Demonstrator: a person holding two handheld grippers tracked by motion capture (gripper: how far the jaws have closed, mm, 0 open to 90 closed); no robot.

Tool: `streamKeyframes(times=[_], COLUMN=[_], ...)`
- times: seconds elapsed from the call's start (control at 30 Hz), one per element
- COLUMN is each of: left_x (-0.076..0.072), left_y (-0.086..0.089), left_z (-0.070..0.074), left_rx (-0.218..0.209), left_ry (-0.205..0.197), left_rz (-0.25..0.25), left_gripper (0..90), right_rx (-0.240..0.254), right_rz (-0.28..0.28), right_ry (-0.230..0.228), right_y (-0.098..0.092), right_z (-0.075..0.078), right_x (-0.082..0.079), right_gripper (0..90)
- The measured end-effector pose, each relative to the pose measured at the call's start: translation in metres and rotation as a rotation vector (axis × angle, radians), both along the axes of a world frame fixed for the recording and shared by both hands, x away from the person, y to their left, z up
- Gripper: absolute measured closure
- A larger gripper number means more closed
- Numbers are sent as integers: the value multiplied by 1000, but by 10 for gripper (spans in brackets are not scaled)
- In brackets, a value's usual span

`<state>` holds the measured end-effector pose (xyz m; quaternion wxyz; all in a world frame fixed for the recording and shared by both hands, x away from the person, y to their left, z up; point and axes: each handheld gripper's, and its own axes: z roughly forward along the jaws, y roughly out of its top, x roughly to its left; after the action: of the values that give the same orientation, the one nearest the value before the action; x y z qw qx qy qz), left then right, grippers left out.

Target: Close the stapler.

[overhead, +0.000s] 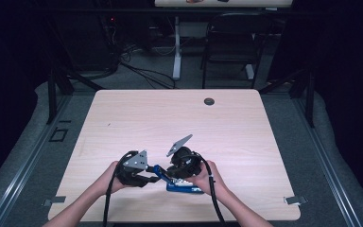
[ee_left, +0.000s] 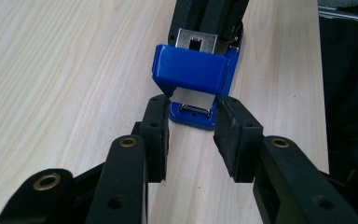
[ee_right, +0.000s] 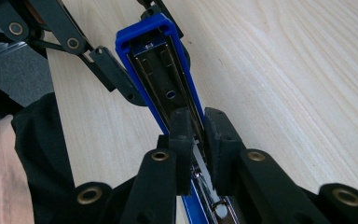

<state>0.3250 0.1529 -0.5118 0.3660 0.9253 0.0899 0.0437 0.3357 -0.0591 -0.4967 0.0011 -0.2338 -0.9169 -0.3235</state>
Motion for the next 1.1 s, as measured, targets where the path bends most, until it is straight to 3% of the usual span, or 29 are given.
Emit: streamKeyframes(times=[0.27,0.6,1.1], left_x=[0,-2,10], left_y=[0,-5,12], left_z=[-3,-2,-7], left_rx=[12,-8,28], left_ry=[7,0,43], left_rz=[4,6,85], left_gripper=[656,687,536], right_rx=[-10,-10,-13], right_rz=[5,-6,-26], right_ry=[3,9,3], right_y=[-2,-9,-23], right_z=[1,4,6], right_x=[0,0,-3], right_gripper=[816,812,814])
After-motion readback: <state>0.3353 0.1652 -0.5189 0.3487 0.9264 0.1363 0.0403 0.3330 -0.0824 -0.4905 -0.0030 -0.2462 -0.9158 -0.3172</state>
